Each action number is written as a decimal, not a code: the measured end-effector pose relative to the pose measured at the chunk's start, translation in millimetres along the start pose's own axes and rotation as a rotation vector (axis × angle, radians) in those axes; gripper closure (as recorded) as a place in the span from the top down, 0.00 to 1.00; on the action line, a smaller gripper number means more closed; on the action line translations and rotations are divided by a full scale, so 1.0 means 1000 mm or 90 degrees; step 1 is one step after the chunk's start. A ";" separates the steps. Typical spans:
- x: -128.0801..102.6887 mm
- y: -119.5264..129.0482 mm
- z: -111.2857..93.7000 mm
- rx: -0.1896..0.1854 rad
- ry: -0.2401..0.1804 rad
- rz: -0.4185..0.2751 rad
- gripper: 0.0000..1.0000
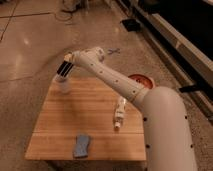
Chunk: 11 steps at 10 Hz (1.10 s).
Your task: Place the eraser in the ceramic cup
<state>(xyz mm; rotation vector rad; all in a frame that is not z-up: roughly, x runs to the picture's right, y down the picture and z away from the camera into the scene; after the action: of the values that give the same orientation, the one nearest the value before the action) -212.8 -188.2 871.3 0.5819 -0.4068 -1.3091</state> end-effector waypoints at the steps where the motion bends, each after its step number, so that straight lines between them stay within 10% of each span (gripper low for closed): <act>1: -0.003 -0.002 0.004 0.001 0.003 -0.013 0.00; 5: -0.011 0.000 0.011 -0.008 0.016 -0.048 0.06; 11: -0.031 0.002 0.017 -0.013 0.018 -0.057 0.68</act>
<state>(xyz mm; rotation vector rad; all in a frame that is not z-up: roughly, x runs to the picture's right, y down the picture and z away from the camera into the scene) -228.6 -160.2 887.6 0.6055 -0.3473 -1.3876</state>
